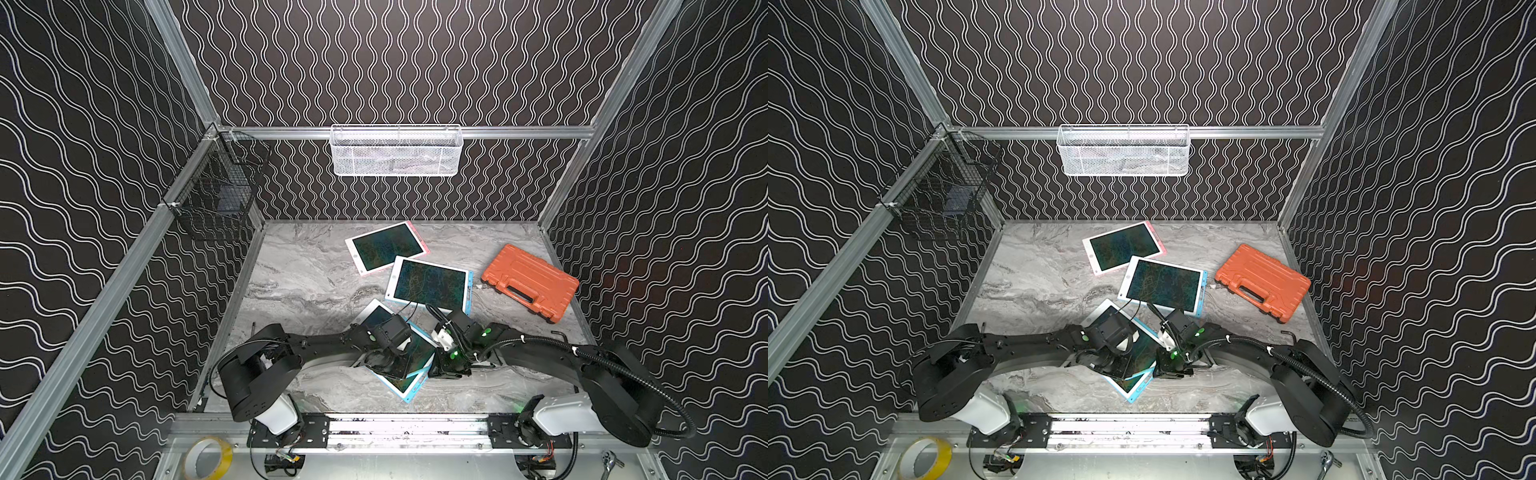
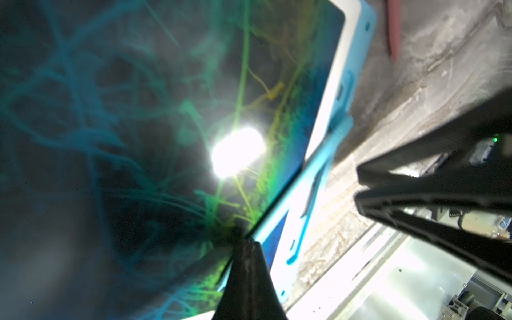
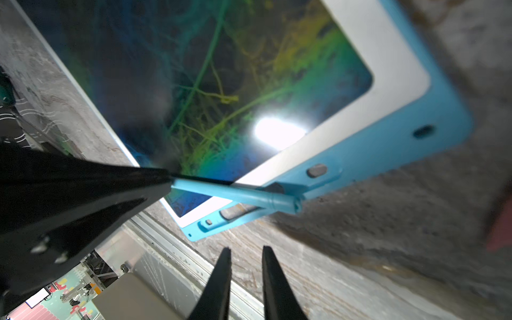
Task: Place the stylus back onto the writing tablet
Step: Adjust the stylus on the writing tablet.
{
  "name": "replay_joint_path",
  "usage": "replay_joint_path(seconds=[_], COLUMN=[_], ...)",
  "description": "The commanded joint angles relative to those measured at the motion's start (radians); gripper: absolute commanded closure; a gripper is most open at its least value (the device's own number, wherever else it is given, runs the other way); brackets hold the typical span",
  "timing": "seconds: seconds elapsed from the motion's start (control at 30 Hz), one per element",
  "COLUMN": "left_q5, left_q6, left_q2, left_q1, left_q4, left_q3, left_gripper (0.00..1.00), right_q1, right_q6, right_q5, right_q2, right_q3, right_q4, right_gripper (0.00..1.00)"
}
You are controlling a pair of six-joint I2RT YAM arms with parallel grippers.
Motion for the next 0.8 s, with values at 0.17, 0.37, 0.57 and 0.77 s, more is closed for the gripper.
replay_joint_path(seconds=[0.17, 0.37, 0.57, 0.77], left_q5=[-0.018, -0.027, -0.060, -0.034], left_q6=[-0.065, -0.064, -0.043, -0.052], left_q2=[0.033, 0.058, 0.039, 0.032], left_q1=[-0.064, -0.077, -0.076, -0.031], left_q4=[0.055, 0.049, -0.006, 0.017], left_q3=[0.019, 0.053, 0.080, 0.084], left_gripper=[0.96, 0.96, 0.93, 0.71], right_q1=[-0.034, -0.078, -0.092, -0.122], right_q6=[0.062, 0.095, 0.092, 0.116], right_q5=[0.032, 0.016, 0.001, -0.011], right_q2=[-0.040, -0.095, -0.075, -0.102], right_q3=[-0.040, -0.081, -0.046, -0.055], right_q4=[0.021, 0.040, 0.047, 0.055], right_gripper=[0.77, 0.76, 0.76, 0.76])
